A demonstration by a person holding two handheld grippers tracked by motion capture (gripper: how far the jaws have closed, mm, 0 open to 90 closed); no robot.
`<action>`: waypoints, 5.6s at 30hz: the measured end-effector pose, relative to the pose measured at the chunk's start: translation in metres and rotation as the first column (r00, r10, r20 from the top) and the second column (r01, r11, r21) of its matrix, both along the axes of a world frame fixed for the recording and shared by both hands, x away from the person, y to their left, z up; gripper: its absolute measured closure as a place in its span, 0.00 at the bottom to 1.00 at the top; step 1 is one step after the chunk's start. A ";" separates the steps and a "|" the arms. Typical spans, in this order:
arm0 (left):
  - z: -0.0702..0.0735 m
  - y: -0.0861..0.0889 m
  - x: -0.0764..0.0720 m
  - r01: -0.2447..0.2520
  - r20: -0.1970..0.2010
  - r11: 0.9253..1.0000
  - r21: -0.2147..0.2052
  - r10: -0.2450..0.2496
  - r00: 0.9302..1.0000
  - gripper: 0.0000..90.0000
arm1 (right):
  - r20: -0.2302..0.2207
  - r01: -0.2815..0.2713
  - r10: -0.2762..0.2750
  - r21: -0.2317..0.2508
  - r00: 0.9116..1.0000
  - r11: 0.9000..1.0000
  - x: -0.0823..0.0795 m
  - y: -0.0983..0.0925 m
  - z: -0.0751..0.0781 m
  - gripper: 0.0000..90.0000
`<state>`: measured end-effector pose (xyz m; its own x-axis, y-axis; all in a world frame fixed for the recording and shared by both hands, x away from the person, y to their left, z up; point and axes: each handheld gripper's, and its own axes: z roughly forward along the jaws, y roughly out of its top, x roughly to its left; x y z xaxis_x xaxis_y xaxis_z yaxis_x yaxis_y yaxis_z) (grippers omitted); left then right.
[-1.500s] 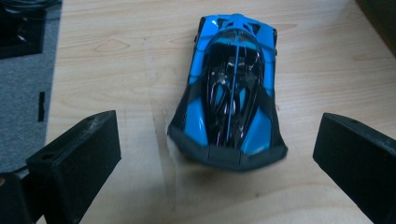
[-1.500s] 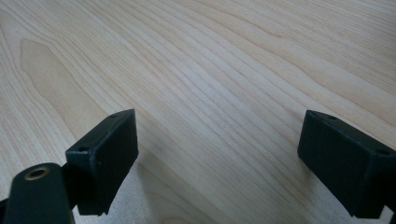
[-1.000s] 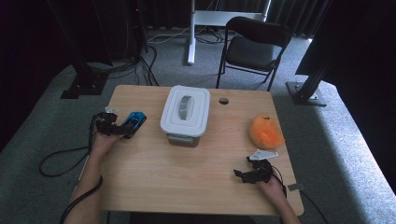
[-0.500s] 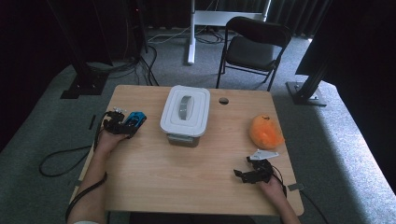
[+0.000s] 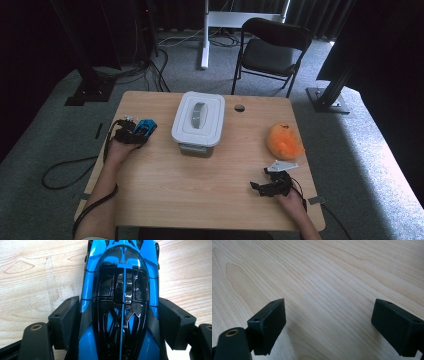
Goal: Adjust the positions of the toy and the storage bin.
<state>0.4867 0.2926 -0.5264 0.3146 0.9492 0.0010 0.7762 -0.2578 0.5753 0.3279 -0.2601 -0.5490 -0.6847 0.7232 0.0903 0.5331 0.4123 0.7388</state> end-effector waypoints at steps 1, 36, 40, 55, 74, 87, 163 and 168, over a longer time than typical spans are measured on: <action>0.000 0.000 0.000 0.000 -0.003 1.000 0.000 0.000 1.000 0.28 | 0.000 0.000 0.000 0.000 1.000 1.000 0.000 0.000 0.000 0.13; 0.018 0.017 -0.066 -0.274 0.051 0.959 -0.074 0.278 0.959 0.29 | -0.004 -0.011 0.011 0.007 1.000 1.000 0.001 0.003 0.000 0.13; 0.013 0.018 -0.069 -0.274 0.048 0.959 -0.073 0.278 0.960 0.29 | -0.004 -0.014 0.014 0.008 1.000 1.000 0.000 0.003 0.000 0.13; -0.004 0.015 -0.078 -0.257 0.060 0.962 -0.092 0.263 0.963 0.29 | -0.005 -0.018 0.018 0.008 1.000 1.000 0.000 0.003 0.000 0.13; 0.013 0.027 -0.081 -0.213 0.082 0.967 -0.141 0.226 0.971 0.01 | -0.007 -0.017 0.017 0.005 1.000 1.000 0.000 0.004 0.001 0.13; 0.033 0.019 -0.081 -0.171 0.173 0.979 -0.111 0.188 0.967 0.00 | 0.059 -0.049 0.046 0.043 0.997 0.998 0.007 0.030 0.026 0.13; 0.017 -0.105 0.003 0.113 0.163 0.981 -0.154 -0.088 0.983 0.00 | 0.009 0.222 -0.224 0.084 0.975 0.971 0.153 0.111 0.031 0.16; 0.019 -0.105 0.001 0.111 0.162 0.984 -0.137 -0.088 0.983 0.00 | 0.029 0.183 -0.184 0.058 0.982 0.981 0.149 0.113 0.034 0.19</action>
<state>0.4875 0.1873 -0.5078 0.4142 0.9068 -0.0784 0.6495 -0.2341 0.7234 0.4773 -0.1471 -0.5152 -0.5441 0.8315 0.1122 0.5704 0.2684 0.7763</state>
